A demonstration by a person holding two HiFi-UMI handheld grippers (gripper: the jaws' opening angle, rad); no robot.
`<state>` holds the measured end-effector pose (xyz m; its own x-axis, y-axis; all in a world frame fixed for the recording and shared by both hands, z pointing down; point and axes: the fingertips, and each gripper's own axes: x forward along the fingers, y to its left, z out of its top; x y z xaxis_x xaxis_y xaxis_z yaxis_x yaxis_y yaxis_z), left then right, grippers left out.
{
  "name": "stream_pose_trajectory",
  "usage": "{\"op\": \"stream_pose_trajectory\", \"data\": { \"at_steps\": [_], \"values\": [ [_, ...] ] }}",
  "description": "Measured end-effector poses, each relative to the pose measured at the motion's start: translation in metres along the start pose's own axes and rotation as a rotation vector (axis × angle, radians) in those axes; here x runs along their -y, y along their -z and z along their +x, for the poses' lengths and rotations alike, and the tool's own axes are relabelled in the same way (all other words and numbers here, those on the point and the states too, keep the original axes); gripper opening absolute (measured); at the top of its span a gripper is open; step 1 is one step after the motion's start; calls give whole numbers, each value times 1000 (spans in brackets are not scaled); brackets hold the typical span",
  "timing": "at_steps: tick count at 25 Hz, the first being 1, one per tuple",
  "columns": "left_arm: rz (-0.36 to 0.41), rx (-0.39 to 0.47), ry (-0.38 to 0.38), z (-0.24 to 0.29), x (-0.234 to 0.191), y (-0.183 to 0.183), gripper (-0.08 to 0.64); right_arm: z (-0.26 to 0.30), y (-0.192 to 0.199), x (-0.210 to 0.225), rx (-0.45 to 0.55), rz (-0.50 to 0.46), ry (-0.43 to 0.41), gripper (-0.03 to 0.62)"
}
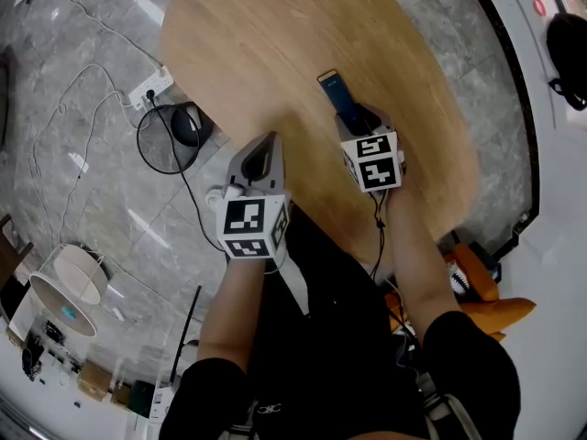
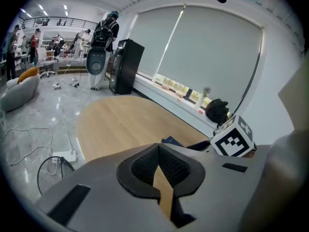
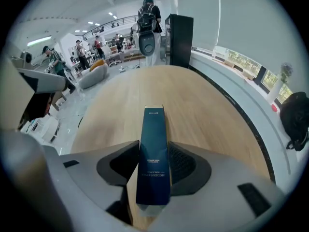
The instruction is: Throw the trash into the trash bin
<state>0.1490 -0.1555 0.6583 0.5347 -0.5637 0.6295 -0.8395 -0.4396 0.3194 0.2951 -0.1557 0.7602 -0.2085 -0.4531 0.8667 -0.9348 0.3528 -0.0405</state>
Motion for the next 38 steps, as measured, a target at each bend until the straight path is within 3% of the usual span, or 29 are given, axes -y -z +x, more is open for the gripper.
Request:
{"op": "stream_pose_trajectory", "data": {
  "at_steps": [9,13,19,25,32,38],
  "values": [
    [2,9,9,-6,-1,-7,5,-75,-67,-6,331,85,64,186],
    [5,20,17,-11,3,-12,5,-101,-81,-12,392,93,64,186],
    [-8,37,15,-27,-9,-14,5,-109,-90,-41,400,76,31,186],
    [-36,60,-21,-58,-47,-9,5,-100,-108,-99,395,41,-38,186],
    [-111,74,-111,-113,-143,16,5,-64,-141,-214,379,-40,-146,184],
    [-205,63,-182,-165,-224,54,5,-18,-146,-319,294,-97,-234,184]
  ]
}}
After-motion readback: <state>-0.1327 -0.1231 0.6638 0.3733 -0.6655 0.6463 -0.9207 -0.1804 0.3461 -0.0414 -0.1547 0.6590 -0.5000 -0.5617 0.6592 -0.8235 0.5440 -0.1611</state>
